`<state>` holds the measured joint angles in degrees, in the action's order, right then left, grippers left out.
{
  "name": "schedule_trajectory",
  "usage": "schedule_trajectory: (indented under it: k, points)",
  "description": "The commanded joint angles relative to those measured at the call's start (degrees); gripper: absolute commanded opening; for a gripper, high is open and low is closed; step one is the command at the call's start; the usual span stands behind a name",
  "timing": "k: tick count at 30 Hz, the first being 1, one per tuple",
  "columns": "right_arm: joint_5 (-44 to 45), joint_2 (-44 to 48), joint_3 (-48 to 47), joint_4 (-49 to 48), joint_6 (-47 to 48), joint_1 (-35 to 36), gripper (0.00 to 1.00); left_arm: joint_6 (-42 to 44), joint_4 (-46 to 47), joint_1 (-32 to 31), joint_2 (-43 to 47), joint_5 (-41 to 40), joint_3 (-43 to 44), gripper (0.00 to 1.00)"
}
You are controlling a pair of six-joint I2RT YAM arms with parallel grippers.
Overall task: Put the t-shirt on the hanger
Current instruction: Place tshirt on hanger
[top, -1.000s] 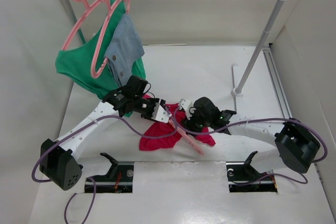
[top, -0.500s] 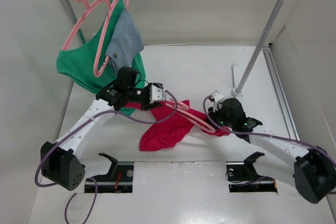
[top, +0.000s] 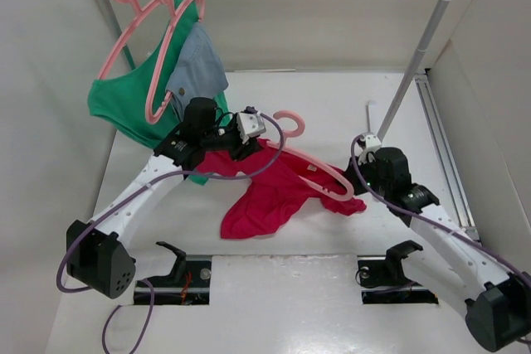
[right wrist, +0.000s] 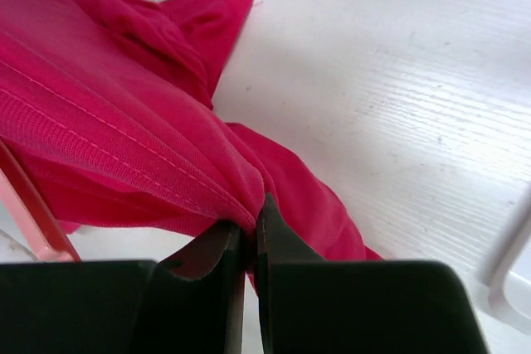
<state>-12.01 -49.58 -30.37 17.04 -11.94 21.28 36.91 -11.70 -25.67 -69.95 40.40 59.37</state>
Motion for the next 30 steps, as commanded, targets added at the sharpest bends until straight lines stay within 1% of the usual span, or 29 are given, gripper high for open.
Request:
schedule_trajectory:
  k: [1,5,8,13,15,16,19,20,22,26,28,29,30]
  points:
    - [9.6,2.3,-0.7,16.1,-0.3,-3.3,0.00,-3.9,10.5,2.9,1.8,-15.0,0.7,0.00]
    - [9.6,4.7,-0.7,18.6,-0.8,-4.7,0.00,-4.7,12.0,2.9,2.4,-19.9,-1.4,0.00]
    - [9.1,5.3,-1.3,20.4,-0.8,-5.8,0.00,-5.6,14.9,2.9,2.4,-24.0,-1.9,0.00]
    - [3.7,5.3,-1.3,19.7,1.7,-6.4,0.00,-6.1,16.3,2.9,2.4,-24.7,-2.5,0.00]
    - [-0.3,4.8,-1.8,19.1,3.1,-7.0,0.00,-3.3,16.3,2.9,2.4,-25.8,-3.6,0.00]
    - [-1.1,4.2,-2.4,19.1,3.9,-7.8,0.00,-1.4,17.0,2.9,2.9,-25.8,-4.4,0.00]
    - [-1.6,3.6,-5.7,22.8,5.7,-9.2,0.00,3.3,19.0,2.9,3.5,-29.8,-7.0,0.00]
    - [-0.8,3.6,-7.1,24.8,6.2,-9.8,0.00,4.2,19.0,2.9,3.5,-30.6,-7.8,0.00]
    - [-0.3,3.6,-7.1,24.8,6.2,-10.5,0.00,4.8,19.6,2.9,3.5,-32.1,-8.3,0.00]
    - [2.4,4.8,-7.7,26.0,4.4,-11.1,0.00,7.8,20.4,2.9,4.2,-32.1,-10.7,0.00]
    - [4.8,6.5,-9.7,26.7,2.5,-11.1,0.00,10.6,20.4,2.9,4.9,-32.1,-11.4,0.00]
    - [7.9,6.5,-10.8,27.6,2.5,-11.1,0.00,12.0,19.4,2.9,4.9,-32.1,-11.4,0.00]
    - [10.1,7.3,-14.0,28.5,2.5,-11.1,0.00,13.4,19.4,2.9,4.9,-31.6,-12.2,0.00]
